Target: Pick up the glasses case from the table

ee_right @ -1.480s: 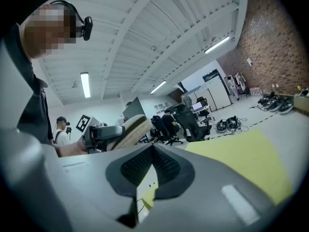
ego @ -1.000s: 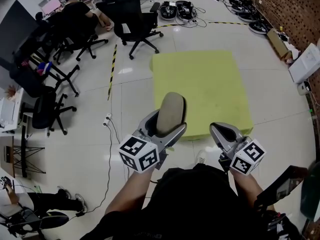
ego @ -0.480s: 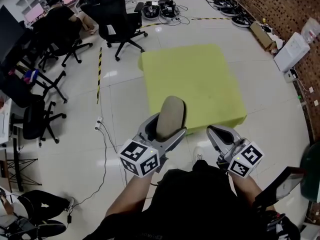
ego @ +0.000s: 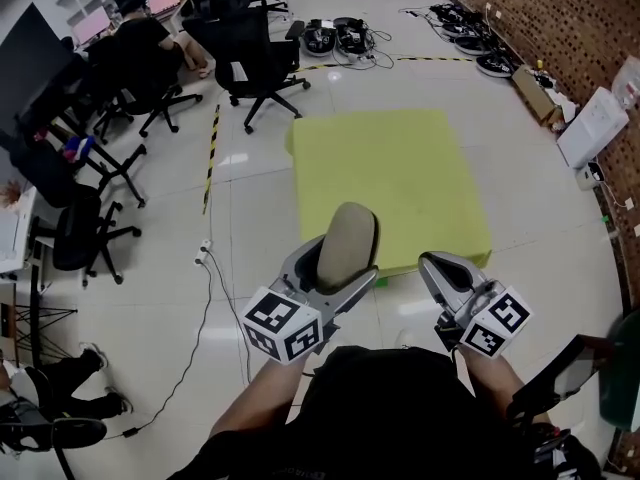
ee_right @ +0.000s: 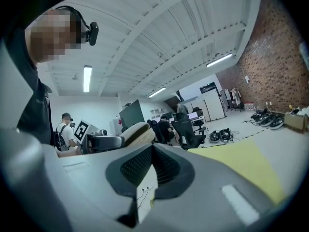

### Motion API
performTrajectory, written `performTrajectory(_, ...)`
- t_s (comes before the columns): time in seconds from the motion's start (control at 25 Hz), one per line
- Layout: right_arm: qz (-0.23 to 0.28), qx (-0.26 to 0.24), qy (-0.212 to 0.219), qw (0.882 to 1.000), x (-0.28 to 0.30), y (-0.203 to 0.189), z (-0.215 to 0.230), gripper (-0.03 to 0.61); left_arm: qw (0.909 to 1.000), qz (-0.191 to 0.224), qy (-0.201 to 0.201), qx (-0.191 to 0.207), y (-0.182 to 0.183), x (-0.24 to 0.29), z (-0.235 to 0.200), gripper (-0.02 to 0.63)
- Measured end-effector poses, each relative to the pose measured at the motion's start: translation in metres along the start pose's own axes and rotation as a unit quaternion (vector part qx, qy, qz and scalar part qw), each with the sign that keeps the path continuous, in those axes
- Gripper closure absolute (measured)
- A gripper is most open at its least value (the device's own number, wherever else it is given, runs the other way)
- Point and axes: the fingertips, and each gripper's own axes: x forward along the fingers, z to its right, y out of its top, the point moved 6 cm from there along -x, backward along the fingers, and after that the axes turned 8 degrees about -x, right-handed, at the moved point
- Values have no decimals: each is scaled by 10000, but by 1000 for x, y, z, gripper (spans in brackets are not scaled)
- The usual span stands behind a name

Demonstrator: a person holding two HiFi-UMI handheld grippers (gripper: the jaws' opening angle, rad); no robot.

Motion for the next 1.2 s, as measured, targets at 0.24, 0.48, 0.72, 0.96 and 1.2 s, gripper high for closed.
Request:
performTrajectory(0.24,66,1,125,9999,-20,11,30,578,9994,209,195,173,7,19,27,209)
performTrajectory(0.48,143,-83,336,9993,-32,20,42,578,9984,277,382,302,13,33,43,210)
performTrajectory(0.72,120,-184,255,9994,-42,13,54,578,9974,235,467,499,20,42,54,210)
performTrajectory(0.96,138,-194,162,9996,-43,7,57,578,9967,218,446,642,24,45,58,210)
performTrajectory(1.2,156,-191,92,9997,-44,6,57,578,9964,237,392,713,27,43,59,210)
